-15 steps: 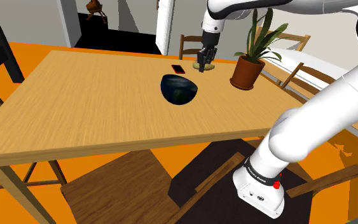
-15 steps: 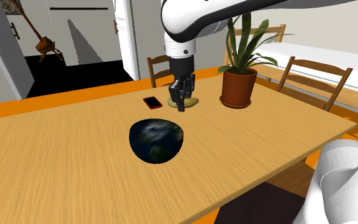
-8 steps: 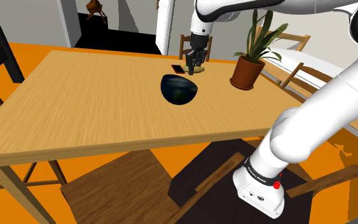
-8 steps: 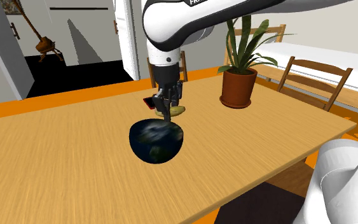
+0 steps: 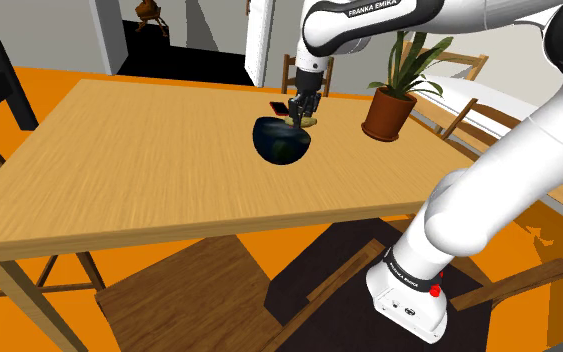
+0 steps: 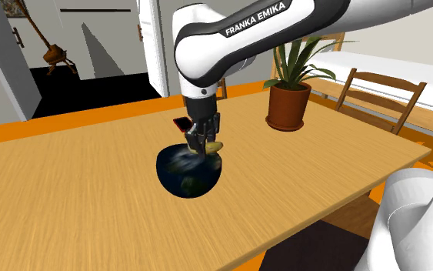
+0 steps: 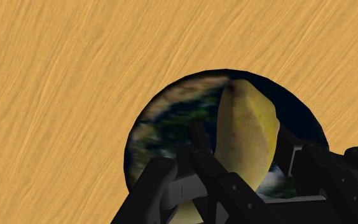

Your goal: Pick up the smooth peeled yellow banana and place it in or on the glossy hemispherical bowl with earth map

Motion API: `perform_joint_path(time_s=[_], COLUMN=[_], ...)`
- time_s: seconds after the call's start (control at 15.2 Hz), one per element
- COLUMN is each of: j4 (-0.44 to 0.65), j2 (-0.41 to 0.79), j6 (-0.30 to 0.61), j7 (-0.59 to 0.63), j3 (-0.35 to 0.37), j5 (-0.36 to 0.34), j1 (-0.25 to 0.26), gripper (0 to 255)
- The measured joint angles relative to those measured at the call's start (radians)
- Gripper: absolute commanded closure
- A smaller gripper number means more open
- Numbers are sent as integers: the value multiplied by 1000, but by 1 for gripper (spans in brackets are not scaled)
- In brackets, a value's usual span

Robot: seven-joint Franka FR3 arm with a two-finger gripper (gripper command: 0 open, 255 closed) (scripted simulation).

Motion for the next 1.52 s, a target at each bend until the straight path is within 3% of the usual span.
perform_joint_path(time_s=[0.59, 0.66, 1.06, 1.52], j4=[-30, -30, -30, 77], j2=[13, 13, 13, -4], j6=[43, 43, 43, -80], j7=[-2, -2, -2, -3], j3=[-3, -3, -3, 0], j5=[0, 0, 0, 1], j1=[-1, -1, -1, 0], gripper=[255, 0, 0, 0])
